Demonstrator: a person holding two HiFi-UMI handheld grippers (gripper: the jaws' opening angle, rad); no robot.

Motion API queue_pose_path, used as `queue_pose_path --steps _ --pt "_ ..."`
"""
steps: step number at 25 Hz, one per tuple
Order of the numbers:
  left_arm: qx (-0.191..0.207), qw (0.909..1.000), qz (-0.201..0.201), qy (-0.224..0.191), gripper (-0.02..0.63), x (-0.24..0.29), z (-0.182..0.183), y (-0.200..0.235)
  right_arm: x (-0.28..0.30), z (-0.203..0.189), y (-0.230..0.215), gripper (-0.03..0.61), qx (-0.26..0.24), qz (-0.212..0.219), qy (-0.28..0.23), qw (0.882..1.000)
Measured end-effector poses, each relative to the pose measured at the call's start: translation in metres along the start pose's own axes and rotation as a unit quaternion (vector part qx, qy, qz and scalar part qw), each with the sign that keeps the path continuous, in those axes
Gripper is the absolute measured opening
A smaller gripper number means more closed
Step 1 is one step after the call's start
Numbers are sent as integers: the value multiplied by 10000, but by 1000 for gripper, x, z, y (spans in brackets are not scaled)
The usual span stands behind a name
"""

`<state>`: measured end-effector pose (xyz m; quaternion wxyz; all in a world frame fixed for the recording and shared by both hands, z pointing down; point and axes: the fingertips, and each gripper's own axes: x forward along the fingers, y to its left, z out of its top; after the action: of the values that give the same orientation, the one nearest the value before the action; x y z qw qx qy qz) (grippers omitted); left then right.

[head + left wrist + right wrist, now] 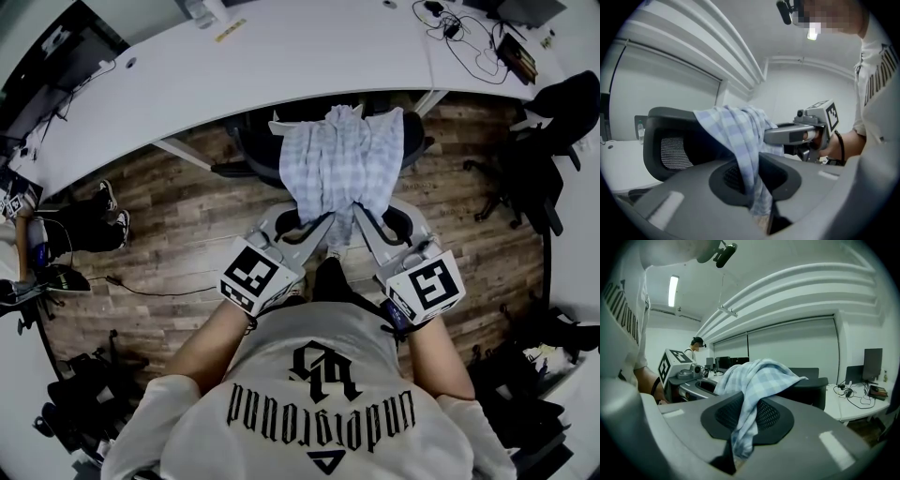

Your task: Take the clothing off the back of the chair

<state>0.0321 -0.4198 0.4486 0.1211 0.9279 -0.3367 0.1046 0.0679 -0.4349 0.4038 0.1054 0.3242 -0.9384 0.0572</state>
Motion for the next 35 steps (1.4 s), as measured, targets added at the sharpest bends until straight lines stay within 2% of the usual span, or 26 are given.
queue_pose_path --steps 8,19,24,35 --pt "249 9995 -118 -158 98 -23 14 -22 -17 17 23 49 -234 -145 -169 9995" --pt "767 9962 -239 -329 98 -83 19 -57 -53 42 87 49 -581 -475 -479 9960" --pt "978 9925 -434 -585 98 -109 30 -82 -71 51 116 49 -699 -656 -575 9937" --pt "1166 9888 -581 -729 98 -135 33 -124 -110 58 151 49 -905 -855 -601 9904"
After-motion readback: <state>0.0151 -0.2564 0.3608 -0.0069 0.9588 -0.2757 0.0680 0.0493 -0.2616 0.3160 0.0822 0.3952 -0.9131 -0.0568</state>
